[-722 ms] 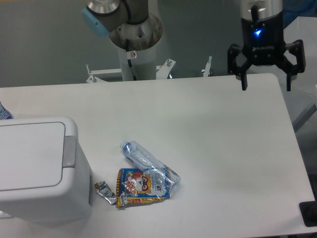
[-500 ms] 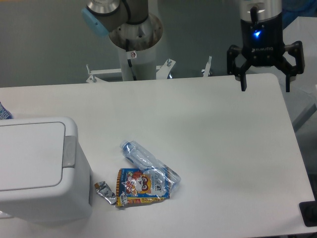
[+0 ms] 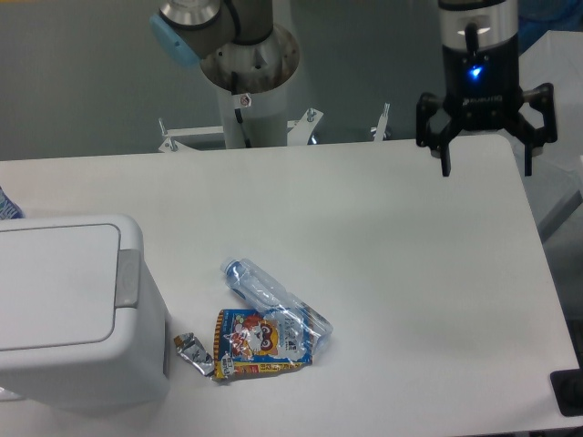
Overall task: Open the trash can
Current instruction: 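Move the open gripper across the table to the trash can lid edge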
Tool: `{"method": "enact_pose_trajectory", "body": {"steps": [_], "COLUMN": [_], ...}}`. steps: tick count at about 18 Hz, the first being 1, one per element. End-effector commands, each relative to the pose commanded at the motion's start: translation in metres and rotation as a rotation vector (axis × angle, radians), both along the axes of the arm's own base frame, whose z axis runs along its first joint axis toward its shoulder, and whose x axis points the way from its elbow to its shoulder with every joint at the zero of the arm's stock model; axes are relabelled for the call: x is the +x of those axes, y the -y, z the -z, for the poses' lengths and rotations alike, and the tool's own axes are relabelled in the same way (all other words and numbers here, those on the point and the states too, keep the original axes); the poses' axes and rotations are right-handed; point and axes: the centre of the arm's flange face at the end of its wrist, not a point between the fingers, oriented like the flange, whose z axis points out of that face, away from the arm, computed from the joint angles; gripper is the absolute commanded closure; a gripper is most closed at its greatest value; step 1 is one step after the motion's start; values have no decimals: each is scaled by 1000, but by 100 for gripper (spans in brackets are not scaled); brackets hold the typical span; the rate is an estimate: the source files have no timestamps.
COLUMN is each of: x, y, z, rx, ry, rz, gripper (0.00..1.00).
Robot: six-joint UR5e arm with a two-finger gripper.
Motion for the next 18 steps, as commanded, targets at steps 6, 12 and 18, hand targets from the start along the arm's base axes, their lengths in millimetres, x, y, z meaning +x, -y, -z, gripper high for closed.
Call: {"method": "enact_pose_trajectory", "body": {"steps": [6,12,18], "x": [34,83,129], "y": [-58,-100,-133], "z": [8,0,-5], "rx": [105,208,293], "ry": [66,159,257], "rz": [-85,-195,-307], "gripper": [0,0,0]}}
